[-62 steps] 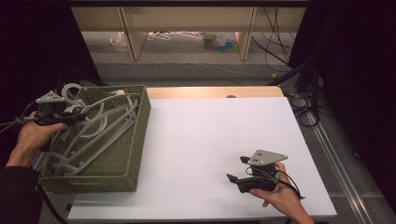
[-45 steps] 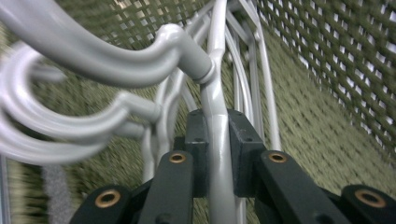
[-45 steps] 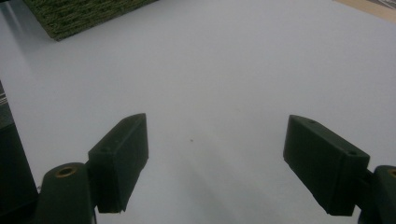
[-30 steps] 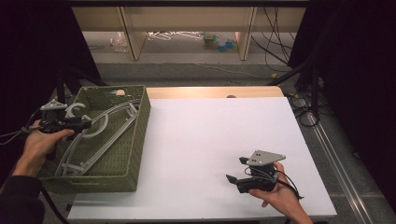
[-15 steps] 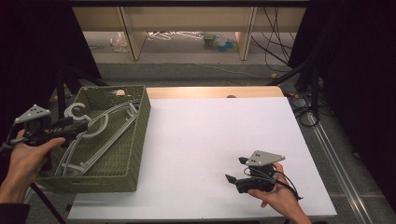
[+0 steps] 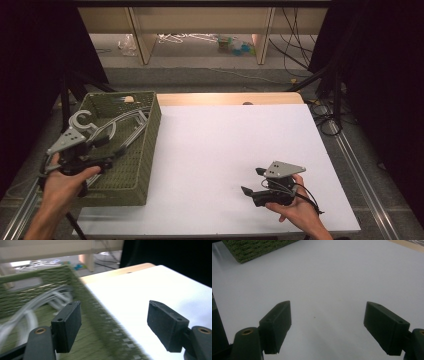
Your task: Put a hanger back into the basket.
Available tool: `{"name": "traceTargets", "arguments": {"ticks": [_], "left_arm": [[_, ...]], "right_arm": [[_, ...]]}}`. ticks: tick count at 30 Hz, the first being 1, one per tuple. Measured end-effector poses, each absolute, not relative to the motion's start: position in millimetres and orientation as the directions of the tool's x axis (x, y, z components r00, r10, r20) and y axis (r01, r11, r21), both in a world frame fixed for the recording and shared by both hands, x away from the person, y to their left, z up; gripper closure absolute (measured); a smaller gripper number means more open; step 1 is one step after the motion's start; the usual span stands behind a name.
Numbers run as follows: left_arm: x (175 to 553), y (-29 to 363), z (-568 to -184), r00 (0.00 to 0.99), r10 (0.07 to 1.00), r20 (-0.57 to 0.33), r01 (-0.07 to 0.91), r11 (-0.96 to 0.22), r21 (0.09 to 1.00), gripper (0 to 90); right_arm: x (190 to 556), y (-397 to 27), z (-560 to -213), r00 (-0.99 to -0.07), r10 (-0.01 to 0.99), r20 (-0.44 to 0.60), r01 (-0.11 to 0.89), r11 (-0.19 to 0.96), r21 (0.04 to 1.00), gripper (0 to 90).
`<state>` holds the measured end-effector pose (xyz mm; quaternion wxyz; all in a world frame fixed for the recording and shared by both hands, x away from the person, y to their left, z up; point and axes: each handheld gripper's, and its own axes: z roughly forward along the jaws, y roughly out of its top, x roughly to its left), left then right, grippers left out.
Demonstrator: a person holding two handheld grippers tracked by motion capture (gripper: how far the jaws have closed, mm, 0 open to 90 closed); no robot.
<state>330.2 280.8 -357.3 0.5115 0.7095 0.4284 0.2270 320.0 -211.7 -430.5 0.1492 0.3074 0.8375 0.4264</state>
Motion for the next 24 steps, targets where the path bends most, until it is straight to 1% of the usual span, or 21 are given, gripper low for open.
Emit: {"name": "traceTargets", "arguments": {"ticks": [2,5,6,9,12,14,17,20,21,24], "left_arm": [[326.6,264.0,-361.7,0.562,0.819,-0.117,0.372,-0.124,0.920,25.4],[319.0,242.6,-365.8,0.592,0.789,-0.163,0.388,-0.103,0.916,22.1],[317.0,236.1,-367.1,0.619,0.771,-0.150,0.369,-0.116,0.922,20.7],[310.2,214.7,-373.7,0.655,0.740,-0.151,0.367,-0.137,0.920,21.0],[308.3,205.5,-378.4,0.677,0.723,-0.136,0.356,-0.161,0.921,20.7],[306.9,199.4,-382.3,0.691,0.707,-0.153,0.356,-0.149,0.923,19.9],[303.1,189.8,-392.4,0.698,0.705,-0.128,0.327,-0.154,0.933,18.5],[299.0,179.7,-408.9,0.702,0.696,-0.152,0.350,-0.151,0.925,17.8],[299.0,179.7,-408.9,0.702,0.696,-0.152,0.350,-0.151,0.925,17.8],[295.2,171.3,-415.9,0.725,0.681,-0.105,0.314,-0.191,0.930,17.3]], "right_arm": [[320.2,-212.2,-430.7,-0.765,0.644,0.014,0.388,0.443,0.808,22.9],[320.2,-212.7,-430.6,-0.763,0.646,0.020,0.392,0.438,0.809,22.7],[320.1,-212.5,-430.8,-0.764,0.645,0.023,0.392,0.435,0.811,22.6],[319.7,-211.7,-431.7,-0.766,0.642,0.020,0.385,0.435,0.814,22.6],[319.7,-211.7,-431.8,-0.768,0.641,0.020,0.384,0.434,0.815,22.5],[320.0,-211.9,-431.8,-0.766,0.643,0.018,0.382,0.432,0.817,22.5],[319.7,-211.8,-432.1,-0.767,0.641,0.018,0.381,0.433,0.817,22.5],[319.1,-210.4,-432.2,-0.774,0.632,0.021,0.380,0.439,0.814,22.5],[319.1,-210.4,-432.2,-0.774,0.632,0.021,0.380,0.439,0.814,22.5],[318.5,-208.6,-434.0,-0.780,0.626,0.021,0.377,0.442,0.814,22.3]]}}
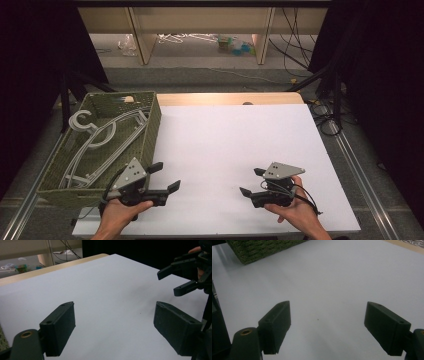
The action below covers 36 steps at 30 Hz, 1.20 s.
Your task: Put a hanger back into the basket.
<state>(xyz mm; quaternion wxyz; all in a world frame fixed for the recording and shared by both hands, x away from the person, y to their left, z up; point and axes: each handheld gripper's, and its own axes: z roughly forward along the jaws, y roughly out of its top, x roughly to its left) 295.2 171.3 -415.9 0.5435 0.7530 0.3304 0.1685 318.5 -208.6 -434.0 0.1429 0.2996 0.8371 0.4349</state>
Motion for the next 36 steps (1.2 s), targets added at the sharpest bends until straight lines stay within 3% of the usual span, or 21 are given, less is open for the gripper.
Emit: {"name": "traceTargets", "arguments": {"ticks": [14,36], "left_arm": [[288.1,162.1,-431.2,0.744,0.663,-0.082,0.301,-0.223,0.927,16.4],[284.3,167.0,-434.3,0.730,0.676,-0.106,0.305,-0.183,0.935,16.2]], "right_arm": [[311.6,-202.3,-442.2,-0.811,0.585,0.023,0.348,0.449,0.823,17.3],[285.3,-216.2,-438.6,-0.750,0.659,0.059,0.374,0.349,0.859,17.0]]}}
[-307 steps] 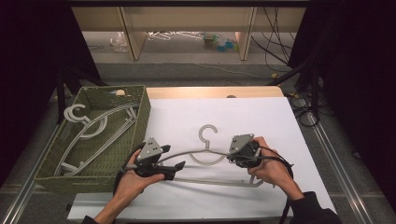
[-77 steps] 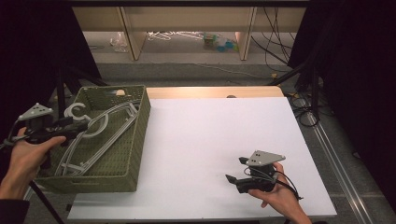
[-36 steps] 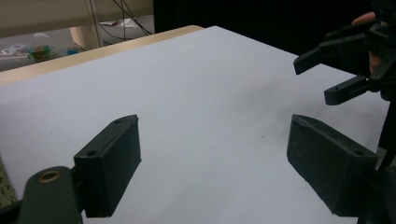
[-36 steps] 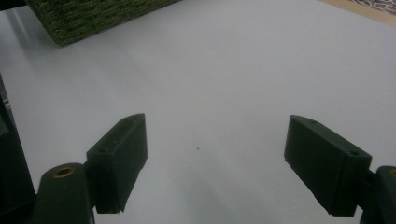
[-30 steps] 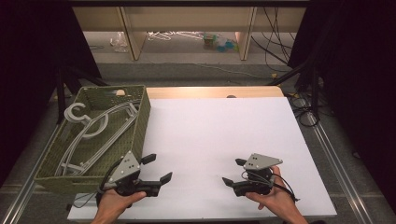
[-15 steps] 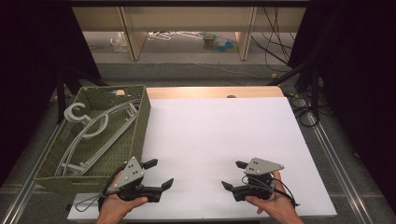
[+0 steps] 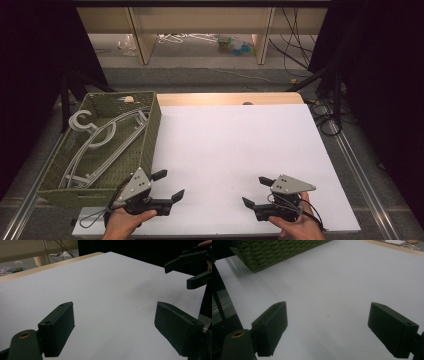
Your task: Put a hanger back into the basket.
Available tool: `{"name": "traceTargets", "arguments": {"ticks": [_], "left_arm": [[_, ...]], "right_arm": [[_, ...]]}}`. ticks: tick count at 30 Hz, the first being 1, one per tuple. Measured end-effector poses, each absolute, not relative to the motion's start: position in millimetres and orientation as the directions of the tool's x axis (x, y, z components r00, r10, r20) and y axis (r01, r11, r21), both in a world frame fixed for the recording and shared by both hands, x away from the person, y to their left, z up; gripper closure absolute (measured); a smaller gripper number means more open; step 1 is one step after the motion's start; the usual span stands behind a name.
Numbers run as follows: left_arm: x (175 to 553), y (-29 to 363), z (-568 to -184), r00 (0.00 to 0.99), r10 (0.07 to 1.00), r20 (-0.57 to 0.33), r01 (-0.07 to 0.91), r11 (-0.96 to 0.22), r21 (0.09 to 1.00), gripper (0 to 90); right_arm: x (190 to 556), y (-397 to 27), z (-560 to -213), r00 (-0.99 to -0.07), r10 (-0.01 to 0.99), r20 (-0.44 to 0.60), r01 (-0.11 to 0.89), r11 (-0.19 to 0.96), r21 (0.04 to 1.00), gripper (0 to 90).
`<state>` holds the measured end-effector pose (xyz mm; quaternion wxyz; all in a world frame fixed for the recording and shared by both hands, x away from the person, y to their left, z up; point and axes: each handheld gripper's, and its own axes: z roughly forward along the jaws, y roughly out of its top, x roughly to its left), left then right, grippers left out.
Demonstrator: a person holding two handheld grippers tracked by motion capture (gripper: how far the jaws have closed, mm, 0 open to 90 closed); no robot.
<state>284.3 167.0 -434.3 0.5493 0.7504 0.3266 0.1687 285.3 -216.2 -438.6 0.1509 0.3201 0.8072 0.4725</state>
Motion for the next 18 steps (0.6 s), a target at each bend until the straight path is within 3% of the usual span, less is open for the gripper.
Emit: {"name": "traceTargets", "arguments": {"ticks": [18], "left_arm": [[286.1,167.3,-436.2,0.747,0.659,-0.094,0.298,-0.204,0.933,16.2]], "right_arm": [[287.5,-212.5,-439.1,-0.768,0.639,0.043,0.360,0.376,0.854,17.1]]}}
